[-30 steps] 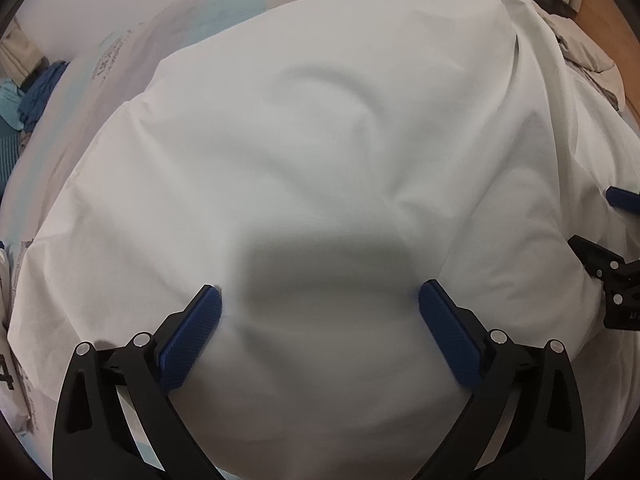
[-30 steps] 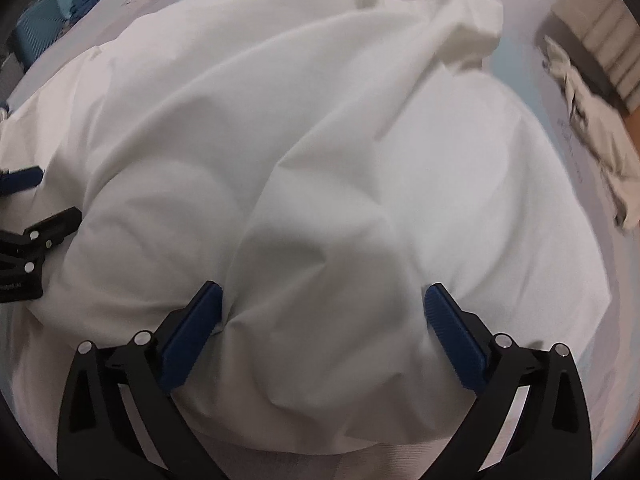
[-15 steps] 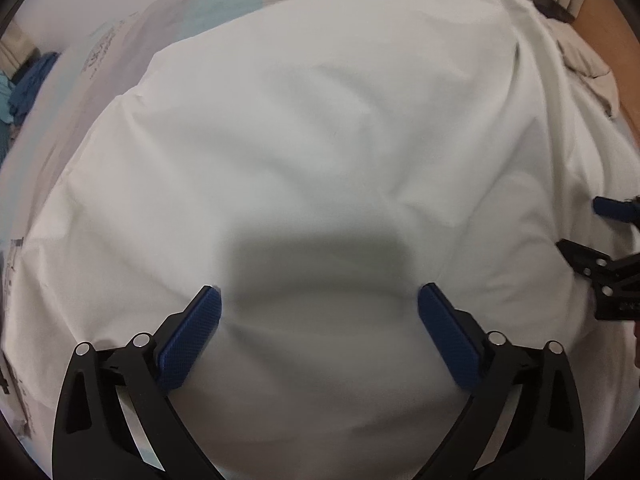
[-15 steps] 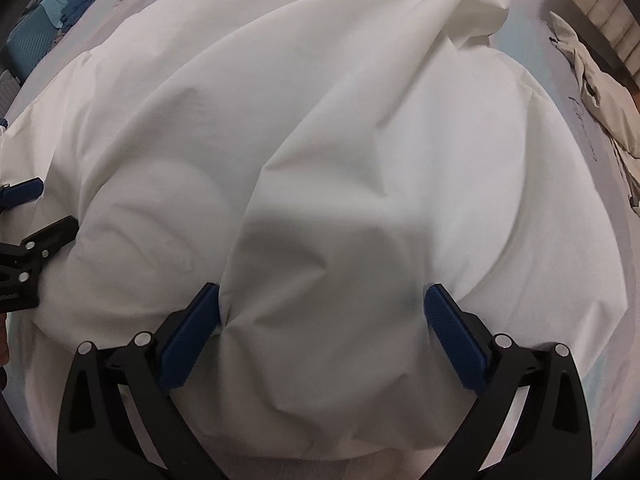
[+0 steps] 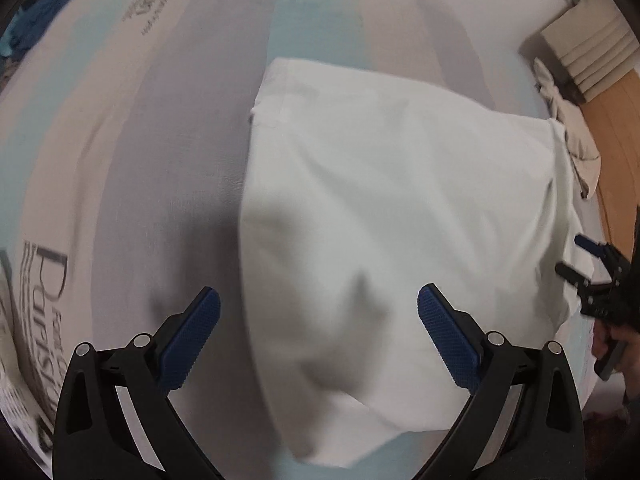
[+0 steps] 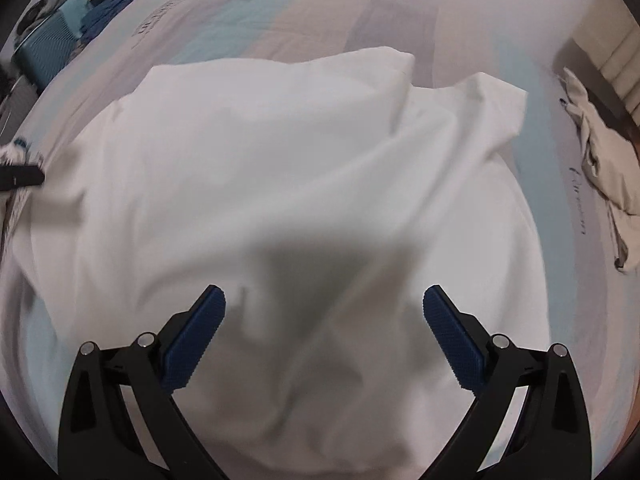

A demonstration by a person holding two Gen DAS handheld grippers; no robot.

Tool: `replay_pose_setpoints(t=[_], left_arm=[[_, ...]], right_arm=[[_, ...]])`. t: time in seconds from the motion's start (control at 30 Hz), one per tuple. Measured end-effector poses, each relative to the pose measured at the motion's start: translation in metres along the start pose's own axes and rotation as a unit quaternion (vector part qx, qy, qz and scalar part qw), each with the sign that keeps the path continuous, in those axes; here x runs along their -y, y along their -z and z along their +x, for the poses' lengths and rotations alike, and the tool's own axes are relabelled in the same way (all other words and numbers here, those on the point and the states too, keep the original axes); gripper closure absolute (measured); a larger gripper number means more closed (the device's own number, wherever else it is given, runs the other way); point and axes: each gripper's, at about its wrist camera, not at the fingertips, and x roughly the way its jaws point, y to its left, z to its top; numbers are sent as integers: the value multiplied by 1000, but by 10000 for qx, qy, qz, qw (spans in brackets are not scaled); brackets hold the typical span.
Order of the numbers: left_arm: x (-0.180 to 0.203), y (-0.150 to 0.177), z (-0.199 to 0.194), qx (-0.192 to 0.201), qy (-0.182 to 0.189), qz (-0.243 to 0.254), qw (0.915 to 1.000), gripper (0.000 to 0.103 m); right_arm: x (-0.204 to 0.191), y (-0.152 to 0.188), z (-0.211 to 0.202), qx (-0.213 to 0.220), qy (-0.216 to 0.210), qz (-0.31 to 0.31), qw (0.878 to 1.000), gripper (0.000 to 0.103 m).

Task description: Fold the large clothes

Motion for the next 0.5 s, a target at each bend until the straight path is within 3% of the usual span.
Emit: replay_pose_setpoints(t=[0.07,0.27,0.5], left_arm=[[-10,-11,17,-314,86,-53,9995,6],[-20,-24,52,-727,165,-87,9972,6],[-26,-27,75,-969,249,79,9950,6]], right_arm=[[-14,-5,4,-118,-86,252,9996,8],[-10,-23,50,-639,-275,940,9931,7],[-6,-19,72,-992,-373,1079,9885,6]])
